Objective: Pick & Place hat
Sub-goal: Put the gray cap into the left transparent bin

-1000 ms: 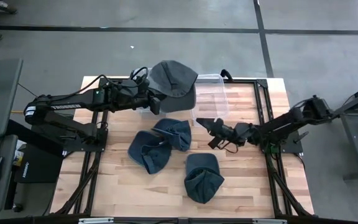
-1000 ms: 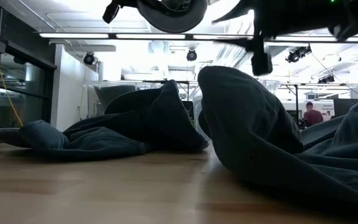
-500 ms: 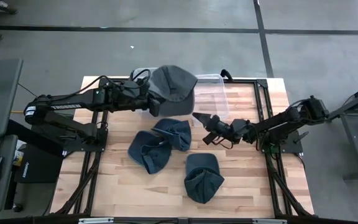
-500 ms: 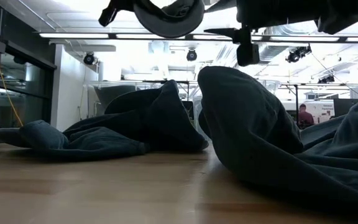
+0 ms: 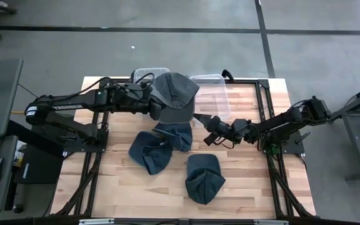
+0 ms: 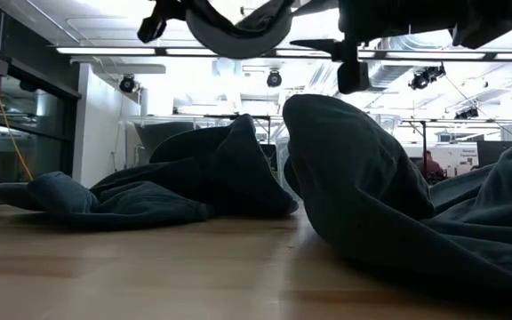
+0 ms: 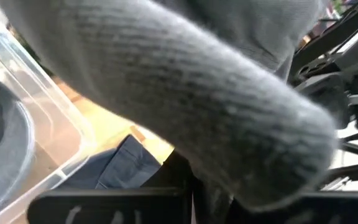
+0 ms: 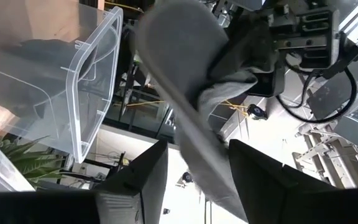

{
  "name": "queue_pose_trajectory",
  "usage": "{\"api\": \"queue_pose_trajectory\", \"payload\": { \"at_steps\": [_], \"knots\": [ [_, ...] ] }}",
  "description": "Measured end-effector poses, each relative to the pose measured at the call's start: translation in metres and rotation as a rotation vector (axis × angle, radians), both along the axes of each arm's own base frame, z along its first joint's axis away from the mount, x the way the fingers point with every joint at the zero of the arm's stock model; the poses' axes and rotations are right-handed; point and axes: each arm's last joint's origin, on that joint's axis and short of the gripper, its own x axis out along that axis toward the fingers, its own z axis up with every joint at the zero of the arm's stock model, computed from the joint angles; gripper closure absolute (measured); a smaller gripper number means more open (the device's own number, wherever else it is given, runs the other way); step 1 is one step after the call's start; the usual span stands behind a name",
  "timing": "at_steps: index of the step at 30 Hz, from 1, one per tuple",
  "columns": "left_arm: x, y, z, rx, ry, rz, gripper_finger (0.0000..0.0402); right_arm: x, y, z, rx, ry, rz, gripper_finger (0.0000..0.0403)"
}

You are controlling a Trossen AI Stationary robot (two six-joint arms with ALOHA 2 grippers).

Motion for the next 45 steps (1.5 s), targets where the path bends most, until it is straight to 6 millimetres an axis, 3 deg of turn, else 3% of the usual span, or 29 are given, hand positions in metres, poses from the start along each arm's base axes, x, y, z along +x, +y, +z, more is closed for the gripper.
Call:
{"api": "queue_pose_trajectory", "payload": {
  "at_steps": [13, 18, 25, 34, 45],
  "knots": [
    [0.012, -0.001, -0.014, -0.057, 0.065, -0.052, 0.0396, 0.001, -0.009, 0.000, 0.010, -0.006, -0.026, 0.0253],
    [0.012, -0.001, -0.013, -0.060, 0.052, -0.061, 0.0394, 0.001, -0.013, 0.000, 0.030, -0.016, -0.036, 0.0297],
    [0.012, -0.001, -0.012, -0.049, 0.055, -0.072, 0.0391, 0.000, -0.014, -0.002, 0.047, -0.006, -0.078, 0.0390],
    [0.012, -0.001, -0.012, -0.004, 0.061, -0.096, 0.0356, 0.000, -0.014, -0.002, 0.103, -0.038, -0.085, 0.0395],
    [0.012, -0.001, -0.012, 0.030, 0.071, -0.118, 0.0347, 0.000, -0.014, -0.001, 0.109, -0.038, -0.105, 0.0396]
  ]
}}
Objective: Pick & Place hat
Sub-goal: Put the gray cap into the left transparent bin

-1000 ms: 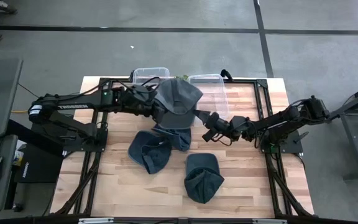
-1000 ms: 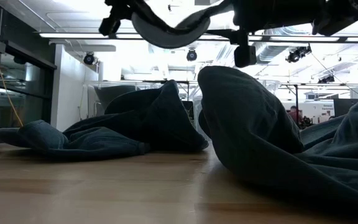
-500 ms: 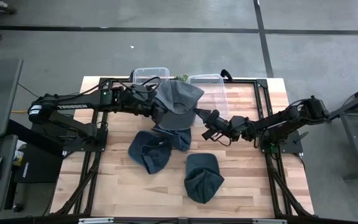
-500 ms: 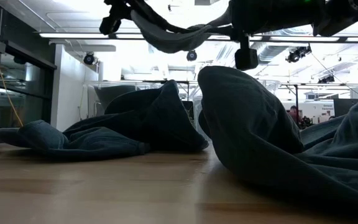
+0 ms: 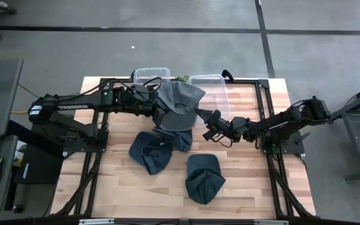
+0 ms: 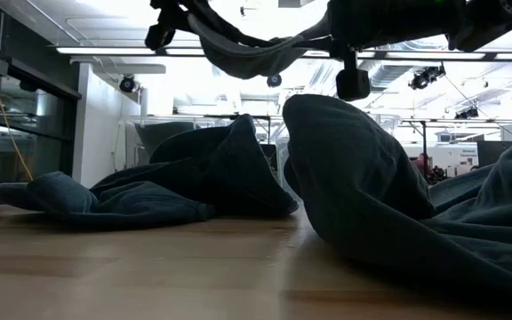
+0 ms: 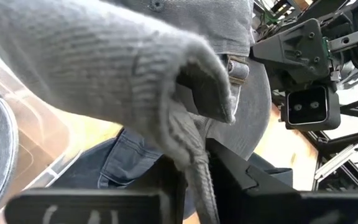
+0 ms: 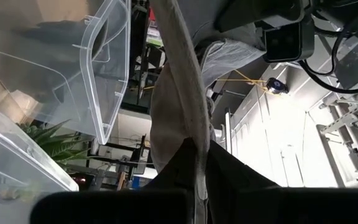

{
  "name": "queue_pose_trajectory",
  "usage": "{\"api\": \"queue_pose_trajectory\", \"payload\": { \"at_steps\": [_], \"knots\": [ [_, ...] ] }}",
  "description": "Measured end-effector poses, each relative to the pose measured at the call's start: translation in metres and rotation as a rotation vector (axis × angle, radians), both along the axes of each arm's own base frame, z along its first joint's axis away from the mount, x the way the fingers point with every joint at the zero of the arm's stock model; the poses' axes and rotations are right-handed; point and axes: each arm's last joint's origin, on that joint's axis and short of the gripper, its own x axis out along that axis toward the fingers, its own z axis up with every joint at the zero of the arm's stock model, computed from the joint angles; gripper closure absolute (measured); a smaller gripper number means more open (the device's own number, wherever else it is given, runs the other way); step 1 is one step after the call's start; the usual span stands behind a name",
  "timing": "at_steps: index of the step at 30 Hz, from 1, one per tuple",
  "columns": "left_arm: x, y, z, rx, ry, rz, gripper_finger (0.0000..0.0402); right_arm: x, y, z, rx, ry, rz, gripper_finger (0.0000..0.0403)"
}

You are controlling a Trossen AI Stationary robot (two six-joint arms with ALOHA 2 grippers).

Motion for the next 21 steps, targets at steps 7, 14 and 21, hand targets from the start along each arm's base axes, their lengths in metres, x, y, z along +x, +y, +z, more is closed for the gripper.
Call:
{"api": "queue_pose_trajectory", "payload": {
  "at_steps": [7, 14, 21],
  "knots": [
    [0.0033, -0.0006, 0.0051, -0.018, -0.065, -0.023, 0.0281, -0.0002, -0.0005, 0.0001, 0.004, -0.003, -0.012, 0.0396],
    [0.0033, -0.0006, 0.0047, -0.034, -0.065, -0.010, 0.0204, -0.0003, -0.0008, 0.0005, 0.007, -0.006, -0.025, 0.0397],
    [0.0013, 0.0019, 0.0022, 0.014, -0.030, 0.072, 0.0197, -0.0007, -0.0023, 0.0001, 0.029, -0.014, -0.054, 0.0397]
  ]
}}
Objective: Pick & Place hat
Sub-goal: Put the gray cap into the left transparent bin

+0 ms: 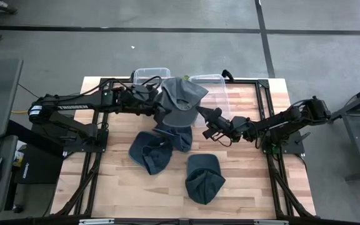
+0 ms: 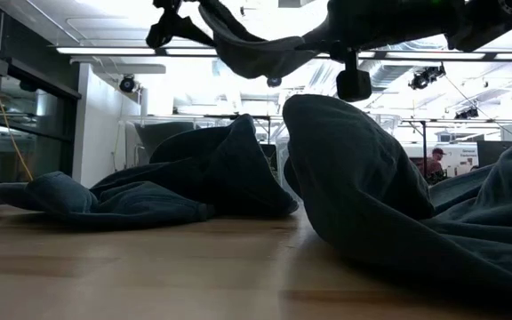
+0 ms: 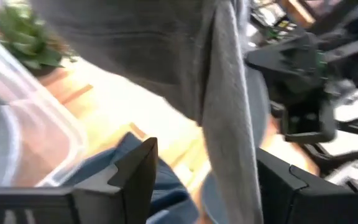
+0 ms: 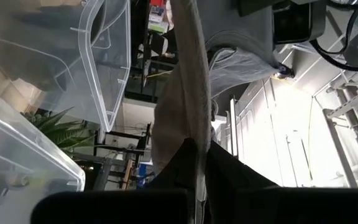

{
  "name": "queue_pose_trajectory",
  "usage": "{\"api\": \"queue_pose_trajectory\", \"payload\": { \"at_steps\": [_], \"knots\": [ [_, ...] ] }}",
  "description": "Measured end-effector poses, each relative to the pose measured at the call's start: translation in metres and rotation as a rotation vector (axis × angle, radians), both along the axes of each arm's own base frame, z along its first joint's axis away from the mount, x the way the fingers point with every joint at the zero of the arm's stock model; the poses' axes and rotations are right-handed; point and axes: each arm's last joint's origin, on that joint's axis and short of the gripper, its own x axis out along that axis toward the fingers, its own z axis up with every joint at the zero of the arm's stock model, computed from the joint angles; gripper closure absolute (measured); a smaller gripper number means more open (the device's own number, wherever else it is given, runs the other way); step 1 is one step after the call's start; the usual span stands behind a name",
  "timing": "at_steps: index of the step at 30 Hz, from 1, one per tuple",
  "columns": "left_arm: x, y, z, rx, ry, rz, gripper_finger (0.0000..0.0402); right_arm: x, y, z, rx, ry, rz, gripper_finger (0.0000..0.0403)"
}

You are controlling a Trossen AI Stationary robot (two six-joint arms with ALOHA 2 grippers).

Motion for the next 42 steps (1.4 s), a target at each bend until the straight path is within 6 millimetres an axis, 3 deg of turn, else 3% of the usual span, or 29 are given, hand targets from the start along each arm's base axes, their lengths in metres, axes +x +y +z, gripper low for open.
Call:
{"api": "queue_pose_trajectory", "payload": {
  "at_steps": [7, 17, 21, 30, 42],
  "knots": [
    [0.001, 0.000, 0.001, -0.009, -0.022, 0.022, 0.0197, 0.000, -0.006, 0.000, 0.007, -0.001, -0.053, 0.0397],
    [0.004, -0.022, 0.000, 0.074, -0.045, 0.229, 0.0197, 0.000, -0.023, 0.000, 0.065, -0.049, -0.105, 0.0397],
    [0.014, -0.028, -0.006, 0.111, -0.059, 0.313, 0.0197, 0.000, -0.023, 0.000, 0.066, -0.050, -0.101, 0.0397],
    [0.049, -0.032, -0.021, 0.103, -0.140, 0.323, 0.0197, 0.004, -0.024, 0.013, 0.073, -0.093, -0.123, 0.0397],
    [0.051, -0.029, -0.023, 0.165, -0.129, 0.375, 0.0197, 0.005, -0.024, 0.010, 0.094, -0.070, -0.151, 0.0397]
  ]
}}
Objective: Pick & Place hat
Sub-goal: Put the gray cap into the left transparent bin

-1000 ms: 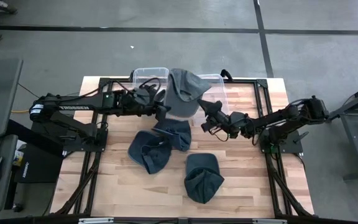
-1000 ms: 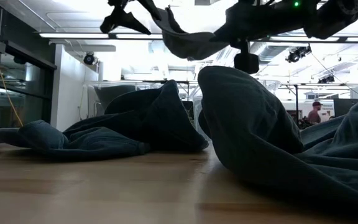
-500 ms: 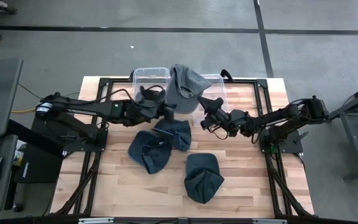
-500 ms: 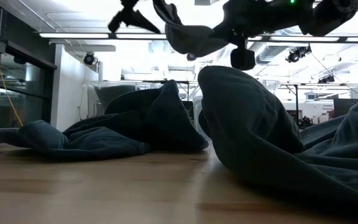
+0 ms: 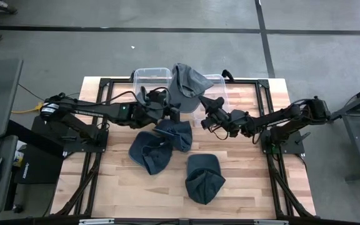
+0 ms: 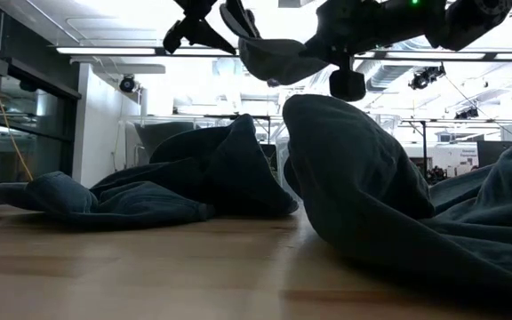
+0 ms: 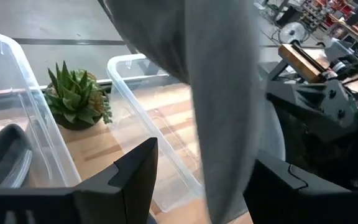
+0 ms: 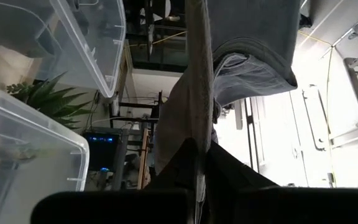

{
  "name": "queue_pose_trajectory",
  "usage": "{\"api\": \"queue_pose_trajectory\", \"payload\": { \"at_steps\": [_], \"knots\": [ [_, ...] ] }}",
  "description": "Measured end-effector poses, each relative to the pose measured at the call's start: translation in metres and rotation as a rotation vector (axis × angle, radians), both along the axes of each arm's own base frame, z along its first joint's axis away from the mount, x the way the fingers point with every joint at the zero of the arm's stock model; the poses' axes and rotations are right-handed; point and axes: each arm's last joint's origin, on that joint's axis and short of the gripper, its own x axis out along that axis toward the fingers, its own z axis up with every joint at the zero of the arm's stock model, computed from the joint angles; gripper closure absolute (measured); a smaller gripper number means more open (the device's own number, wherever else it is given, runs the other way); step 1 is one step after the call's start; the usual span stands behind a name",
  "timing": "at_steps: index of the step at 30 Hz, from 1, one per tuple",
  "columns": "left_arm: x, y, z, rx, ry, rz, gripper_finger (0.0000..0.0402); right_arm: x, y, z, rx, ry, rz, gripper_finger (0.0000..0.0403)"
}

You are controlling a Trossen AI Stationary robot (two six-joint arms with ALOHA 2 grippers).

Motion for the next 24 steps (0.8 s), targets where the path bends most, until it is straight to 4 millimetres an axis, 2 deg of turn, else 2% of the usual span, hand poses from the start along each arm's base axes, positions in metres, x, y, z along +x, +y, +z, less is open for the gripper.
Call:
{"api": "queue_pose_trajectory", "payload": {
  "at_steps": [4, 12, 17, 24],
  "knots": [
    [-0.001, 0.000, 0.001, 0.002, 0.010, -0.026, 0.0211, 0.000, 0.000, -0.001, 0.004, 0.006, 0.003, 0.0397],
    [-0.001, -0.001, 0.000, 0.018, 0.049, -0.081, 0.0289, 0.000, 0.000, -0.001, 0.010, -0.001, 0.009, 0.0397],
    [-0.001, -0.002, 0.000, 0.013, 0.060, -0.114, 0.0297, 0.000, 0.000, -0.001, 0.007, 0.002, 0.009, 0.0397],
    [-0.027, 0.000, 0.009, 0.004, 0.124, -0.082, 0.0297, 0.000, 0.000, -0.002, 0.010, 0.007, -0.006, 0.0397]
  ]
}}
